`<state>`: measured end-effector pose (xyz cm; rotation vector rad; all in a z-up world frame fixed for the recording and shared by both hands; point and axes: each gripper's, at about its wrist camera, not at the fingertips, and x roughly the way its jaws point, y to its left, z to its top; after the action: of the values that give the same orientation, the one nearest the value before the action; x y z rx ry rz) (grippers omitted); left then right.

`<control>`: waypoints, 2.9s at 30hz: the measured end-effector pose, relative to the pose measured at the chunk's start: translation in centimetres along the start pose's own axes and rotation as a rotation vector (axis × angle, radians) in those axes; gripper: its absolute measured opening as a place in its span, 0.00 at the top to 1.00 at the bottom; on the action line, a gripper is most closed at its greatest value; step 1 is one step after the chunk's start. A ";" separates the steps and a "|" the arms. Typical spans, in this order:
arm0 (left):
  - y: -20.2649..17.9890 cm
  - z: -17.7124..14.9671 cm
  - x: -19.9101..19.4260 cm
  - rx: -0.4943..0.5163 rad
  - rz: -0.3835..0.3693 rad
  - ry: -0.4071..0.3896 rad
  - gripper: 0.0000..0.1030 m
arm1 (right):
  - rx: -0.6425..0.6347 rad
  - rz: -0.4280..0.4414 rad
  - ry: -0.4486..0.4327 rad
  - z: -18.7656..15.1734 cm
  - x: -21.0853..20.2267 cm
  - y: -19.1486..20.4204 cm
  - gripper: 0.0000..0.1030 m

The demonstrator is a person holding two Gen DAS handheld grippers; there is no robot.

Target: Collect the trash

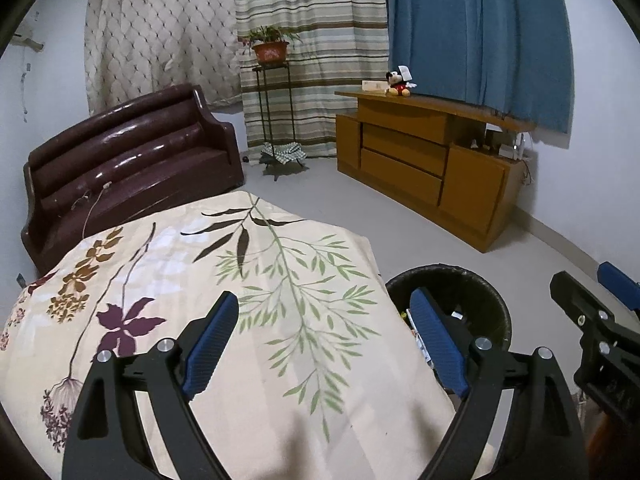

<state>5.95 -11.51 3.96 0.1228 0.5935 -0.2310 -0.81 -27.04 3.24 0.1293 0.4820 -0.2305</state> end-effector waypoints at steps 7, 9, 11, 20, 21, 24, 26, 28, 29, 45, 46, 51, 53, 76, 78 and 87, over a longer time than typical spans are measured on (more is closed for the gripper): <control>0.6 -0.2 -1.6 -0.005 -0.002 -0.024 0.17 | -0.009 0.007 -0.034 0.2 -1.9 0.7 0.22; 0.6 -0.2 -1.6 -0.007 -0.002 -0.025 0.17 | -0.012 0.008 -0.037 0.2 -2.2 0.8 0.22; 0.7 -0.2 -1.6 -0.010 -0.001 -0.025 0.17 | -0.014 0.010 -0.039 0.2 -2.4 0.9 0.22; 0.9 -0.4 -1.8 -0.017 -0.008 -0.020 0.17 | -0.014 0.009 -0.040 0.1 -2.4 1.0 0.22; 0.9 -0.4 -1.9 -0.018 -0.009 -0.020 0.17 | -0.014 0.010 -0.039 0.1 -2.5 1.1 0.22; 0.9 -0.4 -1.8 -0.016 -0.008 -0.020 0.17 | -0.014 0.009 -0.039 0.1 -2.5 1.1 0.22; 0.9 -0.4 -1.8 -0.017 -0.008 -0.019 0.17 | -0.013 0.010 -0.038 0.1 -2.5 1.1 0.22; 0.9 -0.4 -1.8 -0.017 -0.007 -0.019 0.17 | -0.014 0.009 -0.038 0.1 -2.5 1.1 0.22; 0.9 -0.4 -1.9 -0.017 -0.008 -0.019 0.17 | -0.014 0.010 -0.038 0.1 -2.5 1.1 0.22; 0.9 -0.3 -1.8 -0.018 -0.009 -0.019 0.17 | -0.015 0.011 -0.039 0.1 -2.6 1.2 0.22; 0.9 -0.4 -1.9 -0.018 -0.008 -0.019 0.17 | -0.015 0.011 -0.039 0.1 -2.6 1.2 0.22; 0.9 -0.4 -1.9 -0.019 -0.009 -0.019 0.17 | -0.015 0.010 -0.038 0.2 -2.7 1.4 0.22; 0.9 -0.4 -2.0 -0.019 -0.010 -0.020 0.17 | -0.015 0.010 -0.038 0.1 -2.7 1.5 0.22; 0.4 -0.7 -2.1 -0.029 -0.011 -0.011 0.17 | -0.016 0.010 -0.038 0.2 -2.7 1.6 0.22; 0.4 -0.7 -2.1 -0.026 -0.008 -0.011 0.17 | -0.016 0.010 -0.037 0.2 -2.7 1.6 0.22; 0.4 -0.4 -1.8 -0.017 -0.002 -0.014 0.17 | -0.017 0.011 -0.036 0.1 -2.7 1.8 0.22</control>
<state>4.35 -10.68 4.68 0.1039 0.5813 -0.2281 -2.65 -24.78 4.76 0.1109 0.4471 -0.2179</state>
